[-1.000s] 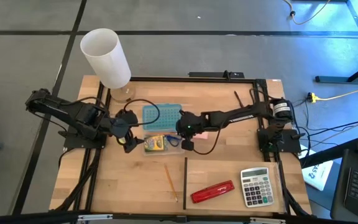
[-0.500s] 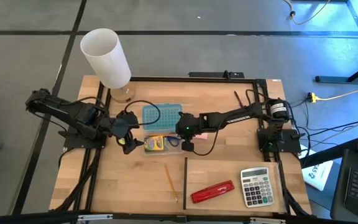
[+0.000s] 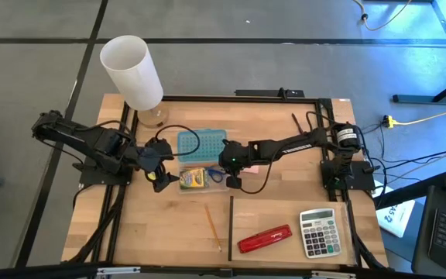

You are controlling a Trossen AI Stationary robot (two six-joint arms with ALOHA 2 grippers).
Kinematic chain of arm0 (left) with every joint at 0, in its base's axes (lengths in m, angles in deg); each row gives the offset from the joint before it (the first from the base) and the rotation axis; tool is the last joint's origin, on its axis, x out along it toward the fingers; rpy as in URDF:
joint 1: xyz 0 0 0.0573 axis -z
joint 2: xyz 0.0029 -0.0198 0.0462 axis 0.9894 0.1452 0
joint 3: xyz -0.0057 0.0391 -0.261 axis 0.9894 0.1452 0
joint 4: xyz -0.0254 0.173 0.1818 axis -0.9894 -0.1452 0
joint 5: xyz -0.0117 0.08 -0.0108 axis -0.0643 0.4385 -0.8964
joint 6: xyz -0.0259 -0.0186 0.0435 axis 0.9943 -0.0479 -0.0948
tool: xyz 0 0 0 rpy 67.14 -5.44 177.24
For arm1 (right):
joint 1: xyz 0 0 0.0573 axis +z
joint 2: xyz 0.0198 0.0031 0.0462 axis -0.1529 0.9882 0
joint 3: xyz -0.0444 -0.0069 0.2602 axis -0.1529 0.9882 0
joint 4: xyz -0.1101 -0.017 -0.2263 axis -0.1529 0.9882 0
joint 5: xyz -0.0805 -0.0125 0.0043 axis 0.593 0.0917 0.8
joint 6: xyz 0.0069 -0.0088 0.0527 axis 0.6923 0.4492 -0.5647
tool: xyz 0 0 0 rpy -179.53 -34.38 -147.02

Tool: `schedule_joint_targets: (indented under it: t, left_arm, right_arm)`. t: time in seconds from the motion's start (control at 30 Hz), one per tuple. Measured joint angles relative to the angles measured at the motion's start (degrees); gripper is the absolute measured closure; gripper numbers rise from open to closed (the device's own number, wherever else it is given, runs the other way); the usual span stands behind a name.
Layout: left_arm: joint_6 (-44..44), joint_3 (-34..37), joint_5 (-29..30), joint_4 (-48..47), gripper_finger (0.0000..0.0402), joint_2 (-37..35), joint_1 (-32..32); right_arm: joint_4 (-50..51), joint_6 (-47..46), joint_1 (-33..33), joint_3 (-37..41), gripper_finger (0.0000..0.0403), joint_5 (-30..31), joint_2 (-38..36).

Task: Pack school essentials
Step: Put the yellow eraser into the blue supply box

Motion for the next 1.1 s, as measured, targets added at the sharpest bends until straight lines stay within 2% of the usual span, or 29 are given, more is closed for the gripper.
schedule_joint_targets:
  t: [0.27,0.4,0.6,0.87,1.1]
  left_arm:
    - [0.0,0.0,-0.05,-0.02,0.0007,0.0,0.0]
    - [0.34,0.0,-0.05,-0.21,0.0007,0.0,0.0]
    - [4.51,0.0,0.1,-1.13,0.0007,0.0,0.0]
    - [16.06,0.0,0.14,-9.33,0.0007,0.0,0.0]
    - [20.79,0.0,0.19,-12.95,0.0007,0.0,0.0]
  right_arm:
    - [0.72,-0.04,-0.02,0.02,0.0319,0.07,-0.4]
    - [3.79,-0.03,-0.04,-2.38,0.0318,0.14,-1.02]
    - [12.85,0.09,-0.49,-9.79,0.0318,3.77,-1.07]
    - [26.26,-6.02,-2.14,-20.88,0.0318,4.09,-1.07]
    - [37.23,-8.16,-2.04,-31.12,0.0318,4.07,-1.14]
